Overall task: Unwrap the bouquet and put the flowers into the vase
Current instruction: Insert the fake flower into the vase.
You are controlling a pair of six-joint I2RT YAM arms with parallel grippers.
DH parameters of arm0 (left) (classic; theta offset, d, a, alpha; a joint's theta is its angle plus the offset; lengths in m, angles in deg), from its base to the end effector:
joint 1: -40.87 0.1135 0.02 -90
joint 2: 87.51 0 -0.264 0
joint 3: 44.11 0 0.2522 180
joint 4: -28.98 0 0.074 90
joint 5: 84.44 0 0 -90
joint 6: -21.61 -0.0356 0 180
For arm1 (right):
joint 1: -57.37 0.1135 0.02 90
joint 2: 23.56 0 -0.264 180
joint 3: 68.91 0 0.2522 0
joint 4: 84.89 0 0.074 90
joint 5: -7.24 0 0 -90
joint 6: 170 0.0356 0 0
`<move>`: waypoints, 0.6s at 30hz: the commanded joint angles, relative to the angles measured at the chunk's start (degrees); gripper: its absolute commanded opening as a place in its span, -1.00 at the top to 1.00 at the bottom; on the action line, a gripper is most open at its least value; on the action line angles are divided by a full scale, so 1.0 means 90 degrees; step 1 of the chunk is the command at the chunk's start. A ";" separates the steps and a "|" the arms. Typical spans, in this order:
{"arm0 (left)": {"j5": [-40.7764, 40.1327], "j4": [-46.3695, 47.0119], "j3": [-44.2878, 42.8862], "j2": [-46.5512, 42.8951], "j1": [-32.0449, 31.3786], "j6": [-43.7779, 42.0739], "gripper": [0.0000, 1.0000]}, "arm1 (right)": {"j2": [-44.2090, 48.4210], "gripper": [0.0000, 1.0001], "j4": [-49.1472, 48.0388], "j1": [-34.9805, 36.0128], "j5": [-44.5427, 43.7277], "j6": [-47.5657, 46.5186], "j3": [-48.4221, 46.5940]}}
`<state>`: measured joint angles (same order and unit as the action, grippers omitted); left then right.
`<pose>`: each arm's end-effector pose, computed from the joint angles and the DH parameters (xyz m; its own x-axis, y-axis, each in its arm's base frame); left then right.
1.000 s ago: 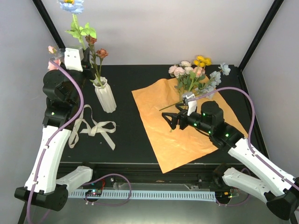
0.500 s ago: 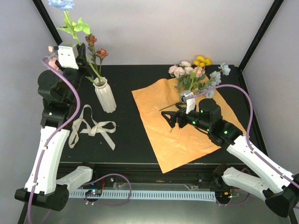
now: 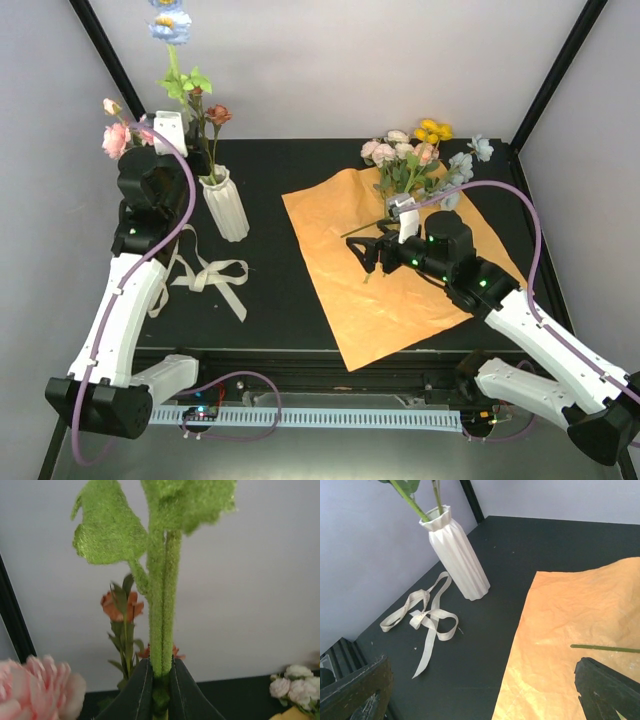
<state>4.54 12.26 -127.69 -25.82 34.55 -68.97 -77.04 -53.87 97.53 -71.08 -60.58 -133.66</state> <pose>0.2366 -0.0256 0.4498 0.0905 0.0002 -0.9959 0.0915 0.9958 0.0085 0.1579 0.1427 0.3382 -0.5020 0.0025 -0.8649 -0.6471 0.6624 0.3774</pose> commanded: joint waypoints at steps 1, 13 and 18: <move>0.0111 0.0076 0.0342 0.0084 0.0092 0.0401 0.97 | 0.0047 -1.00 0.0209 0.0010 -0.0584 0.0377 -0.0097; 0.0049 0.0128 0.1354 0.0207 0.0370 0.1113 0.78 | 0.0152 -1.00 0.0549 0.0005 -0.1003 0.0351 -0.0269; 0.0281 0.0072 0.1423 0.0223 0.0371 0.1247 0.73 | 0.0131 -1.00 0.0809 0.0002 -0.1028 0.0397 -0.0377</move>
<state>4.96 13.05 -114.60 -23.96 37.50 -60.29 -76.53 -48.40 97.51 -79.19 -56.93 -134.79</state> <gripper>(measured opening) 0.125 0.999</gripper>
